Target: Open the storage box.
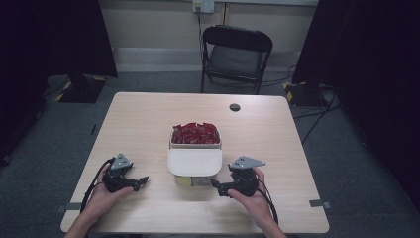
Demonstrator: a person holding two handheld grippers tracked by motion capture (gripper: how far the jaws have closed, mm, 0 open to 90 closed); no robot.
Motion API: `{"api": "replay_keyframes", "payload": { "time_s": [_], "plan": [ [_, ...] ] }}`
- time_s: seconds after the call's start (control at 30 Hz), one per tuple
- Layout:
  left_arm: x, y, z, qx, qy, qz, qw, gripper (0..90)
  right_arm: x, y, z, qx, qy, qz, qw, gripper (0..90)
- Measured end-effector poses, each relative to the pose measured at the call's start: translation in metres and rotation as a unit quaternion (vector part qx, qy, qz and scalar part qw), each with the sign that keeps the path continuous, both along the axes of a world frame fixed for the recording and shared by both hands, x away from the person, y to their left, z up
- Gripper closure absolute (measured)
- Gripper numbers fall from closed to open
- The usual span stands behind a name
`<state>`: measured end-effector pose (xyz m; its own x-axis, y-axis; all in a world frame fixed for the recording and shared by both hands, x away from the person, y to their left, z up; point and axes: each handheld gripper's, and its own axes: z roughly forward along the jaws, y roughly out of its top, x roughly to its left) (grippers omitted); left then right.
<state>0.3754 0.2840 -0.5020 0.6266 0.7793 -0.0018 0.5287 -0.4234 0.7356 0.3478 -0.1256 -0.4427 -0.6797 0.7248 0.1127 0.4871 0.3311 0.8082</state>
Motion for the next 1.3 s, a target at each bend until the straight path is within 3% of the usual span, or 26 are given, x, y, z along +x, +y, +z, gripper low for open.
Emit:
{"api": "replay_keyframes", "payload": {
  "time_s": [0.2,1.3],
  "plan": [
    [0.000,0.000,0.000,0.000,0.000,0.000,1.0000,14.0,0.005,0.007,0.000,0.001,0.000,0.001,1.0000,14.7],
    [0.000,0.000,0.000,0.000,0.000,0.000,1.0000,14.0,0.013,-0.001,0.023,0.030,-0.020,-0.010,0.9993,14.3]
  ]
}}
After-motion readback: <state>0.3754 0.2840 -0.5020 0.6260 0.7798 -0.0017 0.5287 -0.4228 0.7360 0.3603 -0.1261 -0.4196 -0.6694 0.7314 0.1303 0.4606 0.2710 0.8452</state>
